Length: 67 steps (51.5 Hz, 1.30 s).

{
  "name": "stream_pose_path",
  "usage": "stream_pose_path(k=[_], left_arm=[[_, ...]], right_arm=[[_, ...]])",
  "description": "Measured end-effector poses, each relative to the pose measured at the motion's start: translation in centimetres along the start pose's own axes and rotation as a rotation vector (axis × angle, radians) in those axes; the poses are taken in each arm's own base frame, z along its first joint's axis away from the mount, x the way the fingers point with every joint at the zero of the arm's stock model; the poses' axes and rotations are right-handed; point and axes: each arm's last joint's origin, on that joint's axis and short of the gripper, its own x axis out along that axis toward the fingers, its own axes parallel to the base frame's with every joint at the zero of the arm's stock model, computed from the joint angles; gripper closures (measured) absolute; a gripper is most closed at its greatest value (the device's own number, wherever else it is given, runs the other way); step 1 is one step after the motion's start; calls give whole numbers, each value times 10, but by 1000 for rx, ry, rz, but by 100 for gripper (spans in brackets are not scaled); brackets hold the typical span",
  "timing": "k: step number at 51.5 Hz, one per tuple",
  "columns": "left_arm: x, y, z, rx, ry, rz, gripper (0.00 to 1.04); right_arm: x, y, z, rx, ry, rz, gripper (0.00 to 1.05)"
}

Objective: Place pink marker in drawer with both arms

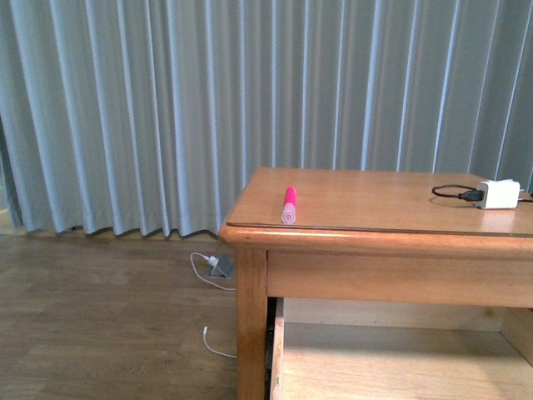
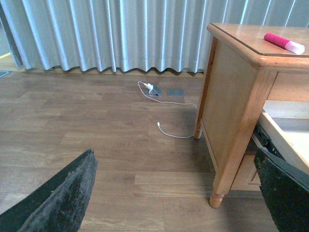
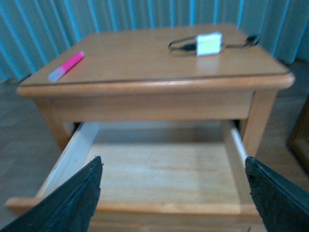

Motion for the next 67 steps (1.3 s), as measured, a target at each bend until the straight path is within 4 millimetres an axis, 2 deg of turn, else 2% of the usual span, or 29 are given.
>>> stream_pose_path(k=[5,11,14,22,26,29,67], left_arm=[[0,0,0,0,0,0,6],[0,0,0,0,0,0,6],[0,0,0,0,0,0,6],[0,0,0,0,0,0,6],[0,0,0,0,0,0,6],[0,0,0,0,0,0,6],[0,0,0,0,0,0,6]], right_arm=[[-2,-4,-8,-34,-75,-34,35],[-4,-9,-20,-60,-72,-34,58],[-4,-10,-24,-68,-66,-36,52],[-5,-11,-24,-70,-70,-42,24],[-5,-11,-24,-71,-70,-42,6],[-5,-11,-24,-72,-70,-42,9],[-5,-11,-24,-72,-70,-42,8]])
